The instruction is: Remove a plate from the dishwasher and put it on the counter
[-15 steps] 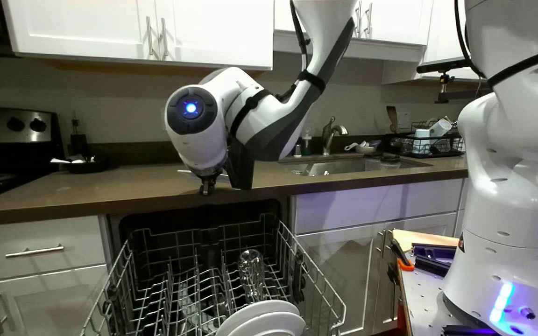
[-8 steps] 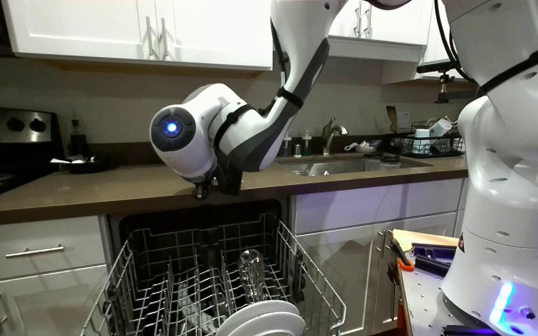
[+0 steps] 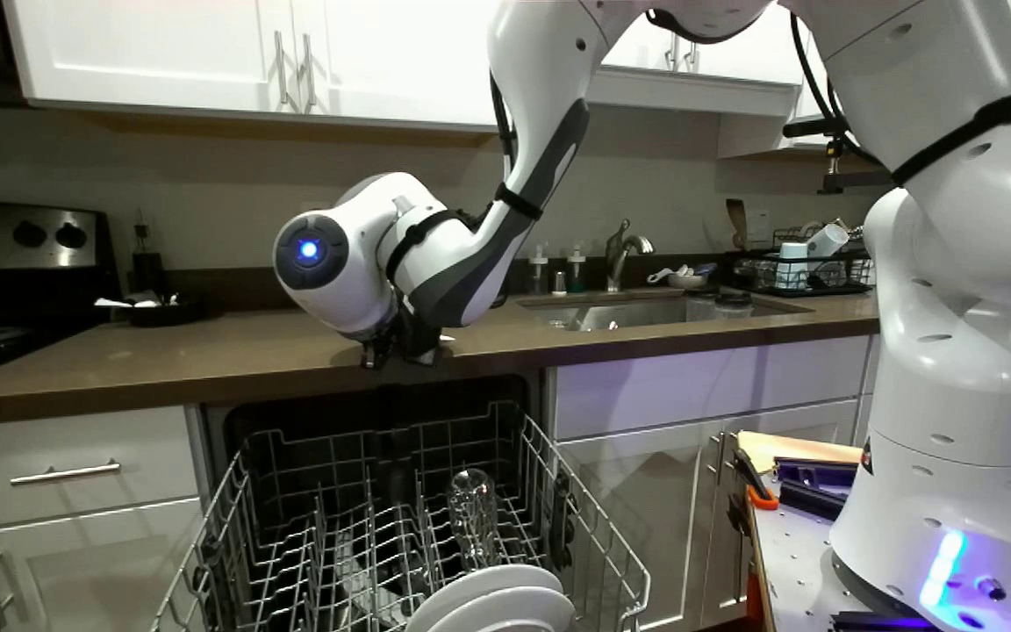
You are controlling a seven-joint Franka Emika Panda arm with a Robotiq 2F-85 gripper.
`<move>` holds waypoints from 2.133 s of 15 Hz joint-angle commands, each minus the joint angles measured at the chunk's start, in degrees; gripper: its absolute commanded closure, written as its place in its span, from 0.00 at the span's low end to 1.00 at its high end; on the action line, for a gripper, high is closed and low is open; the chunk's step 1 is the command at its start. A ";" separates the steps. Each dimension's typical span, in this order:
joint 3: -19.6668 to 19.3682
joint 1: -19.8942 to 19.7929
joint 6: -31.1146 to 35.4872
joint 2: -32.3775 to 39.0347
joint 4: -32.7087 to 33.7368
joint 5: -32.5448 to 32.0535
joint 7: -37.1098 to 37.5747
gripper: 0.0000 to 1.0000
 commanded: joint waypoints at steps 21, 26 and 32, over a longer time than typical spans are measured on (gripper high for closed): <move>-0.27 -4.98 4.04 10.14 13.78 8.27 -11.82 0.93; -0.71 -5.30 3.88 11.88 16.22 8.64 -12.53 0.91; -0.92 -5.52 4.35 14.11 18.64 10.97 -14.36 0.70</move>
